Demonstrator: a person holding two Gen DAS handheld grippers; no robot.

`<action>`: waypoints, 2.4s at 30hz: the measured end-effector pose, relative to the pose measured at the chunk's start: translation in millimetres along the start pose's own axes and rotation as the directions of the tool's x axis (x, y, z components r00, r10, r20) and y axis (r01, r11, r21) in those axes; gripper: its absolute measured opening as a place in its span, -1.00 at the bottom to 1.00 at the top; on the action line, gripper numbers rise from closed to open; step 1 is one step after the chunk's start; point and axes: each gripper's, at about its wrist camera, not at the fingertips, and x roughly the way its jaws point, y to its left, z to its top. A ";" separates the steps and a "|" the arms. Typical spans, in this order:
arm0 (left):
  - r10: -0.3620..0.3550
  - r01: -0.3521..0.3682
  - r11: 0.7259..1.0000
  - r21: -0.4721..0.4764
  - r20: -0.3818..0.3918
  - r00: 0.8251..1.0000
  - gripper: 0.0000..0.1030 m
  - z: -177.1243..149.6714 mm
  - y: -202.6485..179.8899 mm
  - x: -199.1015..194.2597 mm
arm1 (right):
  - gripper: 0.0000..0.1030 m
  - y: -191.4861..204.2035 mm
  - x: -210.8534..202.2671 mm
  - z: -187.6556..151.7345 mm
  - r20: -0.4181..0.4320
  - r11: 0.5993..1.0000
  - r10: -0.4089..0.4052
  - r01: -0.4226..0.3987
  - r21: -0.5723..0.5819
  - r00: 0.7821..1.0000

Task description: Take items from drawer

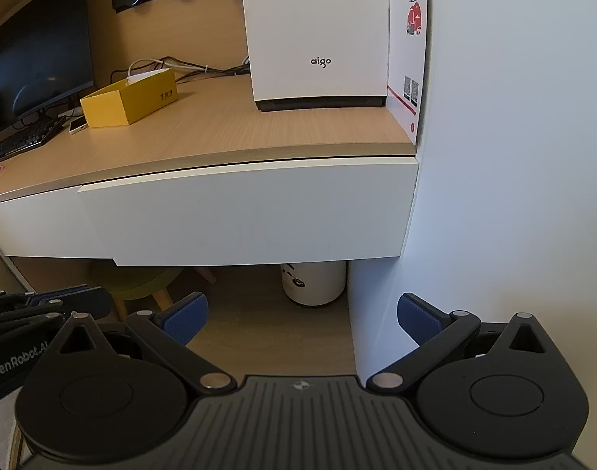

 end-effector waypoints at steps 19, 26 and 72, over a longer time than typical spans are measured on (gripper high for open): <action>-0.005 0.005 1.000 -0.007 -0.008 1.000 -0.75 1.3 -2.1 -0.1 | 1.00 1.5 1.6 -3.1 -0.018 1.000 0.004 -0.003 0.016 1.000; -0.007 0.007 1.000 -0.005 -0.008 1.000 -0.75 1.6 -2.2 -0.1 | 1.00 2.2 1.7 -3.7 -0.017 1.000 0.001 -0.001 0.019 1.000; -0.070 0.069 0.997 -0.019 -0.051 0.996 -0.75 8.0 19.5 4.4 | 1.00 14.7 4.0 -7.4 -0.056 0.999 -0.018 0.019 0.029 0.998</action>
